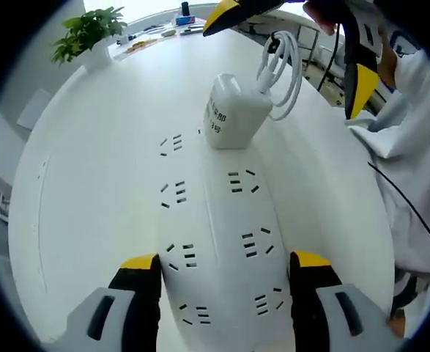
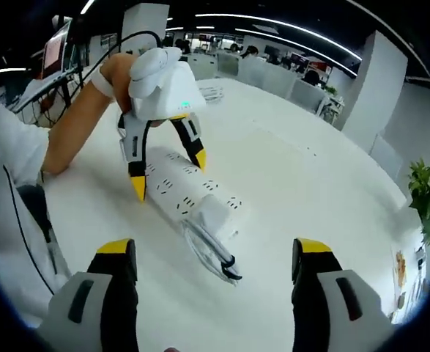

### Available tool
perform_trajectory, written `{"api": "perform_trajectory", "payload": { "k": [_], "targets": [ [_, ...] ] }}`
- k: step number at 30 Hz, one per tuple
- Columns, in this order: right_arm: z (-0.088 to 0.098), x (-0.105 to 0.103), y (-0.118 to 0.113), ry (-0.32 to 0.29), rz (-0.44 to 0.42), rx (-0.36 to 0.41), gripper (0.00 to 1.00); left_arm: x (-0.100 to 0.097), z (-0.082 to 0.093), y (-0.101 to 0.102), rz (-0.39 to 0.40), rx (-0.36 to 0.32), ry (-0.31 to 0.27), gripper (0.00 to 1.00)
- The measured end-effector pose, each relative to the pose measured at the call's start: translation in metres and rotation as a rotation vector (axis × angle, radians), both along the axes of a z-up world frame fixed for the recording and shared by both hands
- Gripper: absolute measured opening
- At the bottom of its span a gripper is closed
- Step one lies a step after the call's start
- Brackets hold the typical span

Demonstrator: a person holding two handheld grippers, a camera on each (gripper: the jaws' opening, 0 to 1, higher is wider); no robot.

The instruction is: Straighten the power strip on the desk, plug the charger into it

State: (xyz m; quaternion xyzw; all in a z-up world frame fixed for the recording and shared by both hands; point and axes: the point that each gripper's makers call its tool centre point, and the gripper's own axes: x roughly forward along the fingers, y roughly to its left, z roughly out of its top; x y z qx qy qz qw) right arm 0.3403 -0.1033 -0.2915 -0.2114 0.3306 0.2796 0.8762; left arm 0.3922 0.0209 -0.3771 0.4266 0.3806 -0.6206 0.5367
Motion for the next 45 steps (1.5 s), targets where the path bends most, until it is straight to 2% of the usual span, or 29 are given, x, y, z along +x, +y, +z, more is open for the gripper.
{"api": "perform_trajectory", "payload": {
  "k": [7,10,14,19,20,22,26,27,29,33,34,35,37,39,41,45],
  "targets": [
    [-0.008,0.002,-0.008,0.013,-0.048,0.021,0.83,0.000,0.000,0.000,-0.007,-0.003,-0.001,0.74],
    [-0.008,0.001,-0.006,0.010,-0.047,0.035,0.83,0.001,0.000,0.000,-0.005,-0.003,-0.001,0.79],
    [-0.011,0.001,-0.006,0.005,-0.049,0.044,0.84,0.007,-0.003,0.001,0.017,-0.006,-0.010,0.93],
    [-0.014,-0.003,-0.007,0.005,-0.055,0.066,0.84,0.009,0.001,0.006,-0.009,-0.012,-0.036,0.96],
    [-0.013,-0.004,-0.006,-0.003,-0.053,0.076,0.84,0.010,0.004,0.005,-0.007,-0.029,-0.035,0.96],
    [-0.005,0.000,-0.003,-0.092,-0.014,0.090,0.84,0.010,0.011,-0.001,0.013,-0.076,-0.018,0.96],
    [-0.005,-0.007,-0.003,-0.075,-0.056,0.157,0.90,0.008,0.023,0.000,0.004,-0.120,-0.035,0.96],
    [-0.005,-0.008,-0.003,-0.083,-0.058,0.167,0.92,0.010,0.026,-0.001,0.024,-0.129,-0.043,0.96],
    [0.003,-0.005,0.000,-0.162,-0.048,0.181,0.98,0.016,0.034,-0.005,0.083,-0.170,-0.062,0.96],
    [0.001,-0.011,0.005,-0.119,-0.083,0.290,0.97,0.009,0.038,0.004,0.095,-0.205,-0.062,0.96],
    [0.004,-0.009,0.004,-0.141,-0.085,0.306,0.97,0.007,0.039,0.004,0.104,-0.218,-0.058,0.96],
    [0.008,-0.007,0.001,-0.164,-0.100,0.322,0.97,0.005,0.041,-0.001,0.140,-0.268,-0.046,0.96],
    [0.009,-0.006,-0.001,-0.167,-0.106,0.332,0.97,-0.001,0.041,-0.005,0.164,-0.316,-0.020,0.96],
    [0.010,-0.005,-0.003,-0.172,-0.106,0.345,0.97,-0.009,0.039,-0.001,0.162,-0.313,-0.030,0.96],
    [0.009,-0.006,-0.005,-0.175,-0.101,0.343,0.97,-0.016,0.042,0.001,0.160,-0.343,-0.039,0.96],
    [0.010,-0.005,-0.013,-0.200,-0.111,0.343,0.97,-0.030,0.056,-0.002,0.172,-0.458,-0.047,0.96]
  ]
}}
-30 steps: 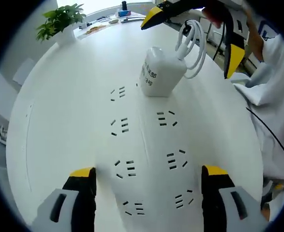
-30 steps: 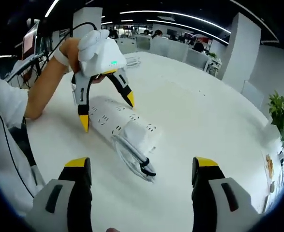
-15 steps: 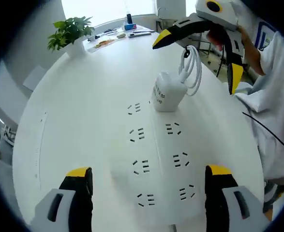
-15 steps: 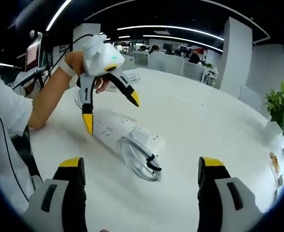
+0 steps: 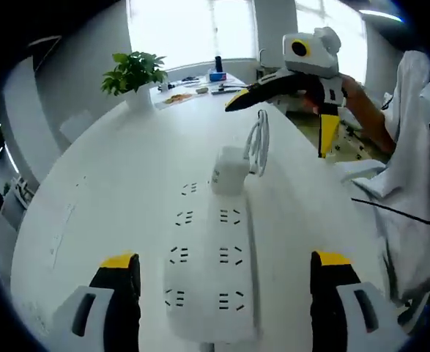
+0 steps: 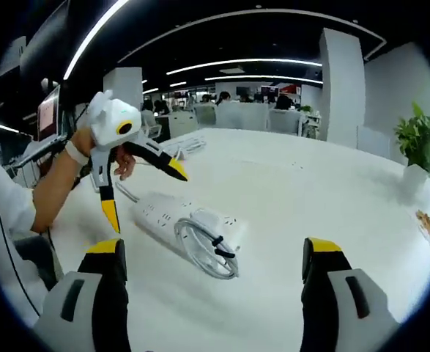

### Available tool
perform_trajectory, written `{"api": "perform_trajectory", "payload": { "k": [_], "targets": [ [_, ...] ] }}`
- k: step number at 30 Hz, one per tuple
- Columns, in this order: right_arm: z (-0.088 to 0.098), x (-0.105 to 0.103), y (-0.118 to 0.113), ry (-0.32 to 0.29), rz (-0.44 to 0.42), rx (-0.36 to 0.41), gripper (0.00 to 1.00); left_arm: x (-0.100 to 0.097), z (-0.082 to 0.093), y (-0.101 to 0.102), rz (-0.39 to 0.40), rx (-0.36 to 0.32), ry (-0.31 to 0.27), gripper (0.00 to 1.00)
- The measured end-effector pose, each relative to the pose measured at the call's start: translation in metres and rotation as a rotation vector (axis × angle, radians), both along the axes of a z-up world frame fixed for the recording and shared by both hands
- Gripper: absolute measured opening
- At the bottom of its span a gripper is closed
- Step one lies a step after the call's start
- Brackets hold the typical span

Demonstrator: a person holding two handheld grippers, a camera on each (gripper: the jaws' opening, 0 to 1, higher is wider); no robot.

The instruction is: Straighten the power strip on the desk, plug the charger into it

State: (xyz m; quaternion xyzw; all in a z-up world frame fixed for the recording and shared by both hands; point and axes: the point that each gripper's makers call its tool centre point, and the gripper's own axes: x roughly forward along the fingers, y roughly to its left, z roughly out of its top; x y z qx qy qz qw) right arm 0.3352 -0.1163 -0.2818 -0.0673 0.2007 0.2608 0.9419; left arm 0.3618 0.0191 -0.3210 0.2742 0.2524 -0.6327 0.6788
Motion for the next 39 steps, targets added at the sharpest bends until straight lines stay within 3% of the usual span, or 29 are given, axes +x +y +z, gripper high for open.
{"api": "perform_trajectory", "payload": {
  "k": [2,4,7,11,16,19,22,24,29,33,37,39],
  "targets": [
    [0.001,0.000,-0.005,-0.024,-0.005,-0.018,0.97,-0.002,0.008,-0.001,0.043,-0.072,-0.043,0.96],
    [0.000,-0.002,-0.007,-0.028,0.000,-0.024,0.97,0.000,0.010,0.001,0.097,-0.102,-0.082,0.96],
    [-0.004,-0.005,-0.008,-0.008,0.004,-0.019,0.97,-0.009,0.003,0.009,0.130,-0.076,-0.094,0.96],
    [-0.008,-0.010,-0.012,0.007,0.003,-0.032,0.97,-0.004,0.003,0.021,0.272,-0.077,-0.128,0.96],
    [-0.004,-0.017,-0.016,0.005,0.001,-0.026,0.97,-0.012,0.027,0.028,0.441,-0.247,-0.049,0.96],
    [-0.005,-0.021,-0.019,0.008,0.005,-0.040,0.97,-0.018,0.036,0.035,0.515,-0.309,-0.002,0.96],
    [-0.008,-0.024,-0.025,0.027,-0.003,-0.045,0.97,-0.018,0.053,0.043,0.597,-0.396,-0.038,0.96],
    [-0.009,-0.026,-0.029,0.035,-0.012,-0.042,0.97,-0.024,0.059,0.049,0.635,-0.430,-0.021,0.96],
    [-0.008,-0.030,-0.032,0.036,-0.009,-0.049,0.97,-0.041,0.062,0.059,0.671,-0.407,-0.050,0.96],
    [-0.007,-0.032,-0.038,0.040,-0.014,-0.049,0.97,-0.060,0.057,0.063,0.694,-0.388,-0.039,0.96],
    [-0.008,-0.037,-0.044,0.048,-0.021,-0.065,0.97,-0.080,0.038,0.073,0.741,-0.329,-0.014,0.96],
    [-0.010,-0.039,-0.048,0.056,-0.021,-0.070,0.97,-0.084,0.024,0.086,0.801,-0.264,-0.026,0.96]
  ]
}}
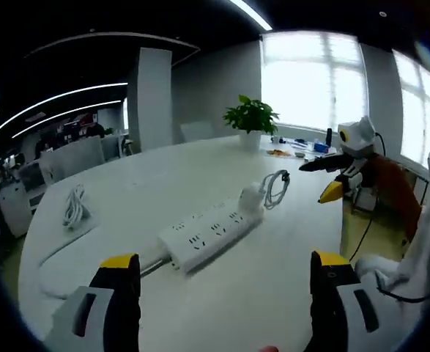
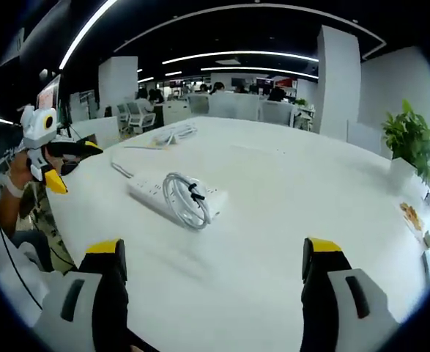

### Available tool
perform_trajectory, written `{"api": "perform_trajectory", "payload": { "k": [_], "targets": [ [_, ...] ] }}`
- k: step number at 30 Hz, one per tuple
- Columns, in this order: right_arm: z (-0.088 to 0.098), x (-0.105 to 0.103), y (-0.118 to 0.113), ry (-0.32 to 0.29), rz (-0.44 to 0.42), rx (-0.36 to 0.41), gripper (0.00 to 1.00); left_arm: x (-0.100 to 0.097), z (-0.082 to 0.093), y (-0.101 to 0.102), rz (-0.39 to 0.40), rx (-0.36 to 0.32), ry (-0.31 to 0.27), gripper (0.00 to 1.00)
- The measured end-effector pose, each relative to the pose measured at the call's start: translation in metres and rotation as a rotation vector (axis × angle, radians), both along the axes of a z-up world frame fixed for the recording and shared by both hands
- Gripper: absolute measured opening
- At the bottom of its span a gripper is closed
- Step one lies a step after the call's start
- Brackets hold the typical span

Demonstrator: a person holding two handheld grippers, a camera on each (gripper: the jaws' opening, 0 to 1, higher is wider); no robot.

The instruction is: Straighten the power strip on the desk, plug the charger into it

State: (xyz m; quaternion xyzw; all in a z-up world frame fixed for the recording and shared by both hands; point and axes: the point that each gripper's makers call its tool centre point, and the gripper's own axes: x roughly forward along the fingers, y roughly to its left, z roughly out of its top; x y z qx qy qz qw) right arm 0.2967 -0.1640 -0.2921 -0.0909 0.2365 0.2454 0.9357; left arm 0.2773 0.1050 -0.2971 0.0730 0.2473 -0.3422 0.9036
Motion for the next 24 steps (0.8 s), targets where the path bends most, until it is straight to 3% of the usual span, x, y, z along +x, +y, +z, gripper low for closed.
{"api": "perform_trajectory", "payload": {
  "k": [2,9,16,24],
  "targets": [
    [-0.003,-0.002,-0.003,0.020,-0.003,0.005,0.97,-0.008,-0.012,0.011,0.035,0.054,0.032,0.96],
    [-0.004,-0.008,-0.004,0.024,0.012,0.010,0.97,-0.039,-0.009,0.015,0.065,-0.019,0.063,0.96],
    [-0.001,-0.020,0.003,0.017,0.037,0.014,0.97,-0.063,0.004,0.019,0.095,-0.025,0.042,0.96],
    [-0.003,-0.032,-0.007,0.018,0.012,0.030,0.95,-0.077,0.016,0.018,0.101,-0.036,-0.001,0.96]
  ]
}}
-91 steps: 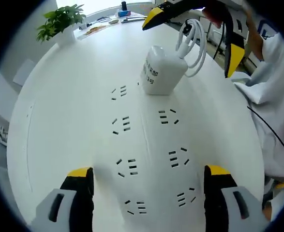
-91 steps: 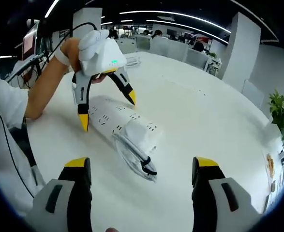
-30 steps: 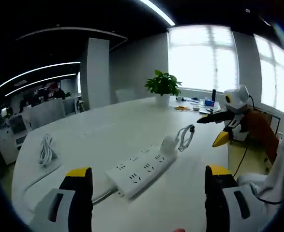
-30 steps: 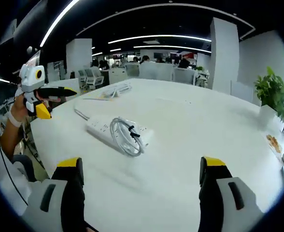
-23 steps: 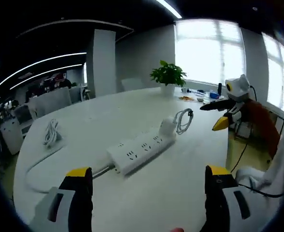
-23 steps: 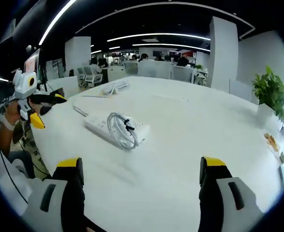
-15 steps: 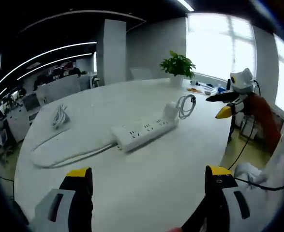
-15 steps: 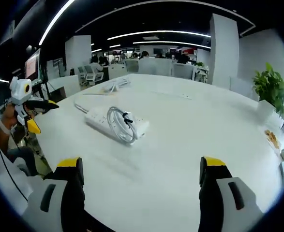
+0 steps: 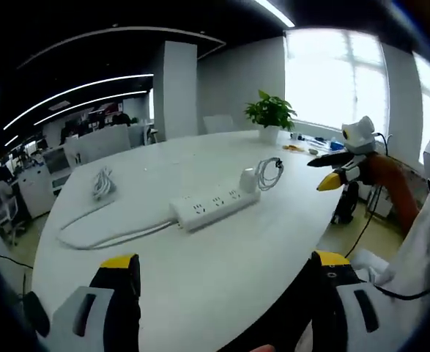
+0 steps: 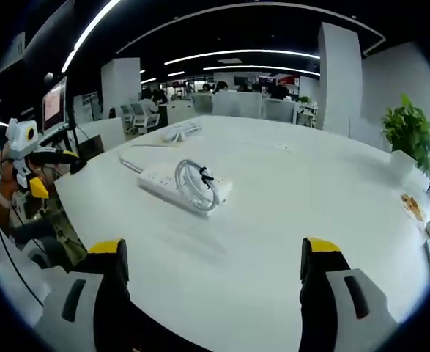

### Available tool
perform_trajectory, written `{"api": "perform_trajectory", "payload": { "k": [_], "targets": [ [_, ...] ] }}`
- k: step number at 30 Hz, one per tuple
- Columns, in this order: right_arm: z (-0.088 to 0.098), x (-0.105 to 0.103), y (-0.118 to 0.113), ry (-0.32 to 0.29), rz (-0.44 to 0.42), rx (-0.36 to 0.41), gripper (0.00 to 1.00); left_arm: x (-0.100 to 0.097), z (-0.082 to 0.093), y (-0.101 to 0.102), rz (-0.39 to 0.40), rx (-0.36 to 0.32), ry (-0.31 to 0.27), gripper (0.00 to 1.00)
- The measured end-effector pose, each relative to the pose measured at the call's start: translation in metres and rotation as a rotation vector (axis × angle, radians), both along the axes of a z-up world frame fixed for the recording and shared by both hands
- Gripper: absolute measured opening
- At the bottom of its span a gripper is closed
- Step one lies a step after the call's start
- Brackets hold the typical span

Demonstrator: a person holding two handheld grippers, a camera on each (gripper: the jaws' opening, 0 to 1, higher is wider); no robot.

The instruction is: Straighten the power strip on the desk, plug the charger into it

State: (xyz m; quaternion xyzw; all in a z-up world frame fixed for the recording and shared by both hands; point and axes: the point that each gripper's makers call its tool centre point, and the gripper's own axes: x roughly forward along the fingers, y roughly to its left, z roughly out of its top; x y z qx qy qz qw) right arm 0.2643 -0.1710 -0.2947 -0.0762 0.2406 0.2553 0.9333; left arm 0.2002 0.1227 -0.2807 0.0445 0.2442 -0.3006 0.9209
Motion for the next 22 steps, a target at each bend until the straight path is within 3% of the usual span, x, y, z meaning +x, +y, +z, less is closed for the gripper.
{"api": "perform_trajectory", "payload": {
  "k": [7,22],
  "targets": [
    [-0.003,-0.008,0.001,0.015,0.003,0.015,0.95,-0.011,-0.004,-0.010,-0.044,0.004,0.001,0.96],
    [-0.002,-0.012,-0.001,0.005,-0.002,0.023,0.94,-0.014,-0.012,-0.012,-0.053,0.021,0.017,0.96]
  ]
}}
